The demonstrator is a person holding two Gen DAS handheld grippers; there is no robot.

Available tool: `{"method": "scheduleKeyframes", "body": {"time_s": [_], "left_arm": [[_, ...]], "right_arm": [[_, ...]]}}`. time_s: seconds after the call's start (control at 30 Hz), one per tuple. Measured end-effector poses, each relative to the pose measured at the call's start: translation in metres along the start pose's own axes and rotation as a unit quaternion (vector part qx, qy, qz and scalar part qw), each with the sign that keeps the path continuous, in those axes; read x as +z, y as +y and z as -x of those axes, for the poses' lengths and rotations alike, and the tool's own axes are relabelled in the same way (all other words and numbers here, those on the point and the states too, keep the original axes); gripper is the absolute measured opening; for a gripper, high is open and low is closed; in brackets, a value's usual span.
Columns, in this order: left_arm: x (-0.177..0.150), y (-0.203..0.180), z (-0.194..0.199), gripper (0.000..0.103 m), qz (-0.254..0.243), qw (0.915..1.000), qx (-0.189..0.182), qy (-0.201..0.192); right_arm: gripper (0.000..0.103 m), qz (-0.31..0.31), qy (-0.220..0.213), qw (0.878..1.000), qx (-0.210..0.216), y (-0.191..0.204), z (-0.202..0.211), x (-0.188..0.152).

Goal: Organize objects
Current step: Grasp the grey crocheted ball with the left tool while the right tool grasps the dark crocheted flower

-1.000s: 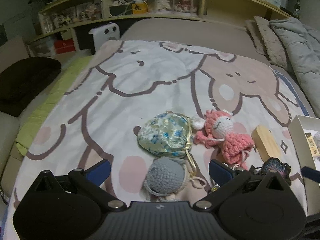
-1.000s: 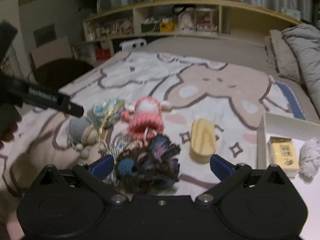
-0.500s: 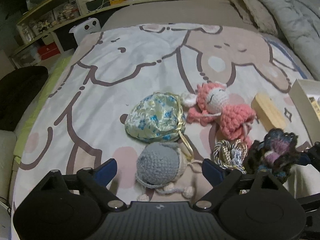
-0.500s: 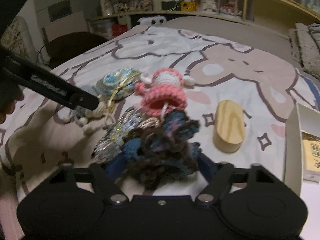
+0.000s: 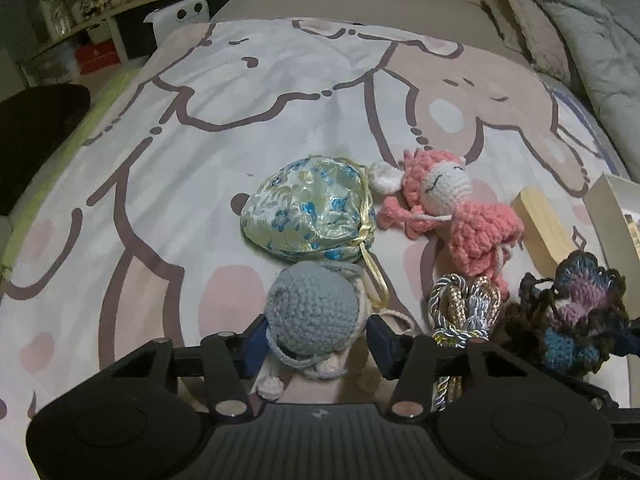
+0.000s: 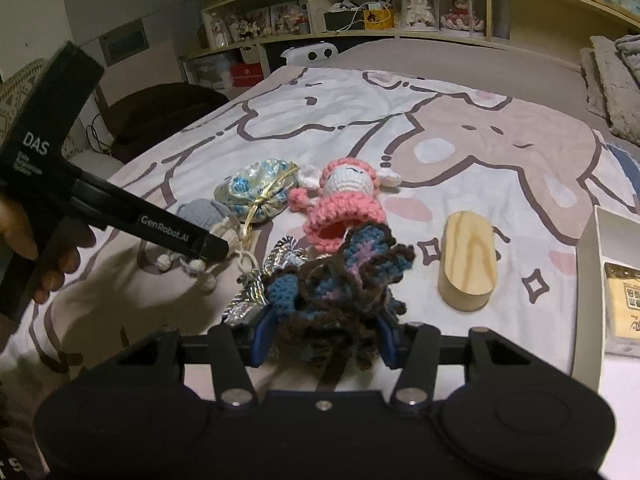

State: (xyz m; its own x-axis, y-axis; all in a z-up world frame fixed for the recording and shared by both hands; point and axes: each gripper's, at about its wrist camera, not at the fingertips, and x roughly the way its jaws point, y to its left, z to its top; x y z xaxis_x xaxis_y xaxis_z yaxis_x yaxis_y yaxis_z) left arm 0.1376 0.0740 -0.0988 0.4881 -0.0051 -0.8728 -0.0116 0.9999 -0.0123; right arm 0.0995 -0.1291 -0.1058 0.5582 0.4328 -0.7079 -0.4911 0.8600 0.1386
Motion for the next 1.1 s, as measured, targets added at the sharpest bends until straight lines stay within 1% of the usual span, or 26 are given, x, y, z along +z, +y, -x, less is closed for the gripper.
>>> {"method": "scheduleKeyframes", "body": {"time_s": [0.07,0.3,0.4,0.47,0.5,0.6,0.63,0.83,0.9,1.1], "left_arm": [[0.0,-0.001,0.002,0.049,0.0,1.0,0.0,-0.002],[0.001,-0.003,0.007,0.048,0.002,1.0,-0.008,-0.003],[0.001,-0.003,0.005,0.051,0.014,0.9999,-0.007,-0.004],[0.002,-0.003,0.005,0.062,0.026,0.9996,-0.013,-0.007],[0.003,-0.002,0.005,0.062,0.035,0.9991,-0.019,-0.011],[0.004,0.0,0.004,0.059,0.051,0.9984,-0.019,-0.014],[0.004,0.001,0.004,0.051,0.053,0.9984,-0.016,-0.013],[0.004,0.005,0.007,0.05,0.062,0.9978,-0.02,-0.011],[0.005,0.006,0.013,0.05,0.067,0.9973,-0.023,-0.022],[0.009,0.006,0.039,0.05,0.079,0.994,-0.026,-0.071]], "right_arm": [[0.052,-0.002,-0.001,1.0,0.0,-0.001,0.001,0.0],[0.052,0.001,0.003,1.0,-0.001,0.0,0.0,0.0],[0.052,0.002,0.003,1.0,0.0,0.001,0.001,0.0],[0.052,0.002,0.004,1.0,0.001,0.001,0.001,0.0],[0.052,0.003,0.004,1.0,0.0,0.001,0.0,0.0],[0.052,0.004,0.008,1.0,-0.002,0.001,-0.001,-0.001],[0.052,0.004,0.009,1.0,-0.003,0.001,-0.001,-0.001],[0.052,0.005,0.008,1.0,-0.004,0.001,-0.001,0.0],[0.052,0.001,-0.001,1.0,-0.008,0.0,0.002,0.002],[0.052,-0.015,-0.041,0.999,-0.019,-0.01,0.019,0.012]]}}
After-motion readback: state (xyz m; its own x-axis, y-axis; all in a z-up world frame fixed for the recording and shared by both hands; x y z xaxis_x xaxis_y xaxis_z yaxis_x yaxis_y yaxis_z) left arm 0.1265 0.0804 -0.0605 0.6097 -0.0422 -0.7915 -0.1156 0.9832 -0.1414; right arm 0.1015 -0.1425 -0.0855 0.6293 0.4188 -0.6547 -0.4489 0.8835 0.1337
